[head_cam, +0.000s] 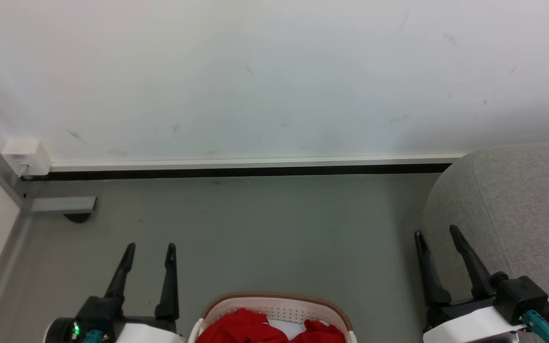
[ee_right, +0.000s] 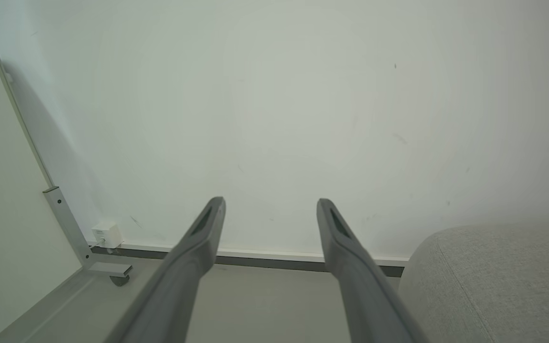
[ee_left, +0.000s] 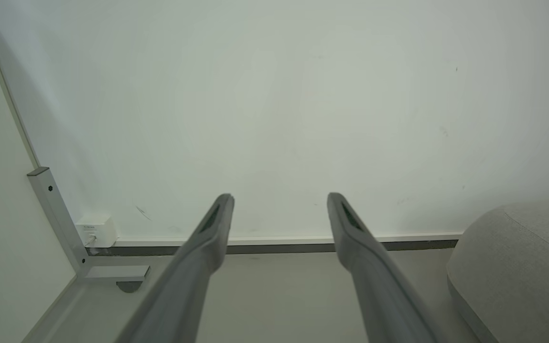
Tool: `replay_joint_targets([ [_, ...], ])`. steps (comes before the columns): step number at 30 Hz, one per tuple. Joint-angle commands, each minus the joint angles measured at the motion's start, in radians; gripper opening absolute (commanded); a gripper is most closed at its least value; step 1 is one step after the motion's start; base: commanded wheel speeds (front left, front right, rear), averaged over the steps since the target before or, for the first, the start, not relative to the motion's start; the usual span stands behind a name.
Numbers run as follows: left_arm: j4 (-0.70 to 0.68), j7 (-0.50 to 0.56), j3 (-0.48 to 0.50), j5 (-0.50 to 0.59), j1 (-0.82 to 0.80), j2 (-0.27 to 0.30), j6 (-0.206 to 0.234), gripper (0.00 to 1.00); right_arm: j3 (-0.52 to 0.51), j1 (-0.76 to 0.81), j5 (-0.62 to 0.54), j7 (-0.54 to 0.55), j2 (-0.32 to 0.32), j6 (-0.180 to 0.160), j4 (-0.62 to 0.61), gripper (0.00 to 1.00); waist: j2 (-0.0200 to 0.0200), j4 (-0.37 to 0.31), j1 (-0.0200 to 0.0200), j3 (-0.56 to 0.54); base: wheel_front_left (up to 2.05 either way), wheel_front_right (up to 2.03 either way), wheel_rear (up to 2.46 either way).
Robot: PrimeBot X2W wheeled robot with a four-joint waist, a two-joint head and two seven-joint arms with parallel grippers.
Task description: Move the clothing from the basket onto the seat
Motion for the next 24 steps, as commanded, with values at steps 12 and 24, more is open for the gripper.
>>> replay_joint_targets([
  [12,-0.008,-0.016,0.001,0.060,0.008,0.007,0.007,1.00,0.007,-0.006,-0.031,-0.017,-0.009,-0.002,-0.010,1.00,0.0000,-0.005,0.0000,0.001,0.00,0.00,0.00],
  [24,-0.003,-0.016,0.003,0.057,0.004,0.004,0.007,1.00,0.003,-0.007,-0.021,-0.017,-0.008,-0.002,-0.009,1.00,0.0000,-0.004,0.0000,0.000,0.00,0.00,0.00],
])
